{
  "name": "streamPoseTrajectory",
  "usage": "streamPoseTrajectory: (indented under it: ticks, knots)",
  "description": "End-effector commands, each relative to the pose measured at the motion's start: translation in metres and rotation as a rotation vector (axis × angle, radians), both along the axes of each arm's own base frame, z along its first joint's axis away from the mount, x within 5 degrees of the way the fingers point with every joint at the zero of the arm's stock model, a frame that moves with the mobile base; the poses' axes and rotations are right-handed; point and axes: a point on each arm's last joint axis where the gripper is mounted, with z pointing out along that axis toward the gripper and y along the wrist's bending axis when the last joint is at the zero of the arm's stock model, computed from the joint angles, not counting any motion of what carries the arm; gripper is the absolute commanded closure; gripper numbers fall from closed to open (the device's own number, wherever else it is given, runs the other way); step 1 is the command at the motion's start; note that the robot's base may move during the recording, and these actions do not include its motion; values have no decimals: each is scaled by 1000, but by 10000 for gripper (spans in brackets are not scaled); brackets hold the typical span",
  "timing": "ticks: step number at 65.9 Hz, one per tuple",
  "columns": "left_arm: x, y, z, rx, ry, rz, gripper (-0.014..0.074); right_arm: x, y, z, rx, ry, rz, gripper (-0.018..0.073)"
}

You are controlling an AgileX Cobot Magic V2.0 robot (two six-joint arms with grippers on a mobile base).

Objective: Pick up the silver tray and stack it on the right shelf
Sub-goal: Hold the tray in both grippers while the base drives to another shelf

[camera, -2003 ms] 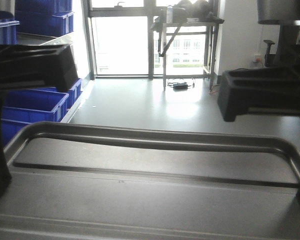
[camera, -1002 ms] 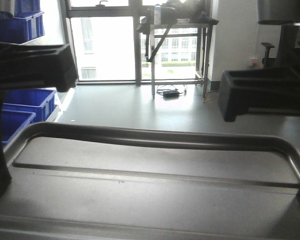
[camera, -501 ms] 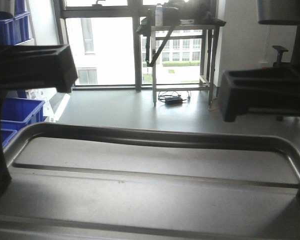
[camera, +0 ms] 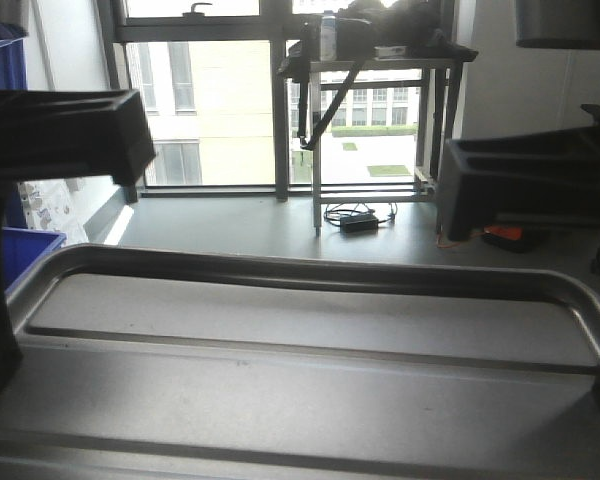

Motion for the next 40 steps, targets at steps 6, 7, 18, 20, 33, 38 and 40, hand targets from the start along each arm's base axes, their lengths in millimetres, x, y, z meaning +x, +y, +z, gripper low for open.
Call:
streamPoseTrajectory:
  ticks: [6,7,18,20,33,38,40]
  knots:
    - [-3,25,10,203,19,34,697,-3,-20,8,-176,19,-21,507]
    - [-3,25,10,203,19,34,697,-3,-20,8,-176,19,-21,507]
    - [-3,25,10,203,19,34,697,-3,-20,8,-176,18,-20,507]
    - [-3,25,10,203,19,34,697,-3,-20,8,-176,18,-20,507]
    - [-3,25,10,203,19,34,697,-3,-20,8,-177,18,-20,507]
    - [-3,25,10,203,19,34,697,-3,-20,8,-176,18,-20,507]
    - [-3,25,10,203,19,34,697,-3,-20,8,-176,18,-20,507]
